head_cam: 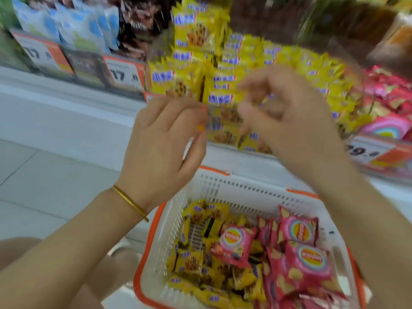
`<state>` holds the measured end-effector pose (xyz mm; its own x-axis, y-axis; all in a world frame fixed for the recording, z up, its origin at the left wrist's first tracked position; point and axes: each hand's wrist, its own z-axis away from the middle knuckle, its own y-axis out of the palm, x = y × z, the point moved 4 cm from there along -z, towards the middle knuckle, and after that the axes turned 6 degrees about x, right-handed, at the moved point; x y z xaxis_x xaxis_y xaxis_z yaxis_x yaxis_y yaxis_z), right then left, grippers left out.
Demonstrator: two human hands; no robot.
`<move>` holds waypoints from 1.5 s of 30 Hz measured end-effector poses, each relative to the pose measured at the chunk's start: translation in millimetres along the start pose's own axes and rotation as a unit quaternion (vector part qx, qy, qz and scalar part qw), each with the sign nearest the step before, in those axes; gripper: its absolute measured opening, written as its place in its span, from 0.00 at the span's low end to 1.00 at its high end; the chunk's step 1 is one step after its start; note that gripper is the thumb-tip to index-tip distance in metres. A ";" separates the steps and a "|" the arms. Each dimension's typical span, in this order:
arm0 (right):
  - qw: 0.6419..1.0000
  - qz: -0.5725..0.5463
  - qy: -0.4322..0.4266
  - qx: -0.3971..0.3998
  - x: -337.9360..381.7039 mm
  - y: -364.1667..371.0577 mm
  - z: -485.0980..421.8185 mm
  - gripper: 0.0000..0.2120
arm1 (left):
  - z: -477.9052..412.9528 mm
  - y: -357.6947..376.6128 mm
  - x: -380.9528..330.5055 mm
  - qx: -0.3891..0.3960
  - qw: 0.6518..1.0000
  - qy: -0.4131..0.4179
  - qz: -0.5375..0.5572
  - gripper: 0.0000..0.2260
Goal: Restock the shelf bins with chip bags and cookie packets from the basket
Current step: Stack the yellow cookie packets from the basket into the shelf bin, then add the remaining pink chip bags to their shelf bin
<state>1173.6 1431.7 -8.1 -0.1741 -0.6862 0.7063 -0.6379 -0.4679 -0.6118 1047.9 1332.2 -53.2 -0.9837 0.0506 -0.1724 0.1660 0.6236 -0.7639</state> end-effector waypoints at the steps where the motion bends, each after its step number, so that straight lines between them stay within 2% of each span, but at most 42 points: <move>1: 0.998 -0.014 0.039 0.042 -13.7 12.4 23.6 0.09 | 13.2 11.9 -3.1 0.051 0.999 0.007 -0.005 0.12; 3: 0.979 -0.006 0.138 0.147 -59.6 48.8 60.4 0.08 | 40.3 38.7 -3.2 0.153 0.988 0.002 -0.011 0.13; 5: 0.943 0.053 0.227 0.237 -123.7 88.1 85.5 0.05 | 62.3 63.1 -0.4 0.237 0.971 -0.012 -0.016 0.14; 9: 0.894 0.157 0.274 0.317 -221.4 149.9 116.4 0.08 | 82.0 91.5 2.0 0.315 0.948 -0.020 -0.035 0.15; 10: 0.884 0.170 0.273 0.340 -233.8 163.2 124.8 0.11 | 83.2 96.1 1.4 0.325 0.945 -0.021 -0.039 0.15; 11: 0.865 0.196 0.273 0.374 -243.8 175.4 135.0 0.19 | 83.1 100.6 0.0 0.333 0.942 -0.019 -0.042 0.15; 13: 0.789 0.286 0.294 0.457 -263.3 192.4 161.6 0.41 | 80.1 108.7 -3.9 0.337 0.940 -0.006 -0.047 0.16; 14: 0.755 0.318 0.304 0.487 -271.0 197.2 176.0 0.48 | 78.3 112.4 -6.2 0.341 0.939 0.001 -0.047 0.17; 15: 0.736 0.337 0.306 0.501 -276.1 200.0 189.0 0.51 | 77.4 115.9 -8.0 0.348 0.936 0.006 -0.045 0.17; 16: 0.730 0.348 0.303 0.505 -280.6 201.7 199.1 0.49 | 77.3 120.3 -8.6 0.355 0.934 0.008 -0.042 0.17; 17: 0.735 0.356 0.293 0.497 -281.9 200.2 204.6 0.45 | 76.2 123.5 -9.3 0.362 0.931 0.010 -0.041 0.17; 19: 0.766 0.347 0.279 0.464 -281.1 191.2 204.9 0.35 | 73.7 129.6 -12.7 0.386 0.922 0.012 -0.041 0.17; 20: 0.784 0.325 0.281 0.448 -278.2 184.0 202.0 0.33 | 72.8 133.1 -15.4 0.402 0.914 0.007 -0.043 0.16; 23: 0.839 0.221 0.283 0.409 -257.9 157.2 186.0 0.40 | 73.4 148.8 -19.2 0.498 0.864 -0.064 -0.015 0.13; 25: 0.877 0.168 0.265 0.365 -232.9 133.5 171.8 0.44 | 67.4 155.1 -27.3 0.514 0.833 -0.178 0.102 0.10; 27: 0.908 0.143 0.240 0.312 -204.4 105.8 164.2 0.47 | 69.1 163.8 -39.2 0.519 0.749 -0.319 0.260 0.11; 29: 0.926 0.160 0.200 0.276 -178.0 78.4 164.3 0.49 | 74.5 170.1 -57.8 0.514 0.621 -0.437 0.398 0.13; 30: 0.932 0.173 0.182 0.263 -166.1 65.6 166.5 0.50 | 76.5 172.8 -68.7 0.504 0.563 -0.476 0.450 0.19; 31: 0.935 0.183 0.171 0.251 -156.5 53.5 169.4 0.51 | 76.7 176.2 -79.0 0.488 0.530 -0.497 0.484 0.26; 32: 0.936 0.187 0.167 0.247 -149.3 42.4 172.6 0.51 | 74.3 178.7 -88.4 0.468 0.516 -0.506 0.508 0.29; 35: 0.942 0.117 0.182 0.257 -138.2 8.3 180.9 0.52 | 55.7 179.7 -112.3 0.412 0.544 -0.493 0.540 0.20; 37: 0.945 -0.022 0.224 0.237 -136.8 -17.4 185.4 0.47 | 39.6 175.2 -127.1 0.401 0.553 -0.474 0.556 0.16; 39: 0.945 -0.149 0.261 0.131 -136.6 -47.6 188.5 0.39 | 24.5 170.6 -138.0 0.394 0.562 -0.460 0.564 0.15; 41: 0.942 -0.161 0.295 0.012 -139.5 -77.0 190.6 0.34 | 9.1 164.3 -150.9 0.394 0.564 -0.444 0.575 0.18; 43: 0.925 -0.168 0.336 -0.051 -140.3 -96.5 191.3 0.35 | -7.4 156.9 -164.1 0.385 0.578 -0.415 0.588 0.15; 45: 0.895 -0.246 0.364 -0.073 -139.9 -108.8 192.4 0.32 | -24.6 148.4 -177.8 0.364 0.588 -0.385 0.611 0.11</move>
<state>1411.8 1471.5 -108.9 -0.2532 0.1522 0.9554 -0.8538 -0.4994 -0.1468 1245.8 1434.9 -120.5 0.1765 -0.4288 -0.8860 0.9780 -0.0256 0.2072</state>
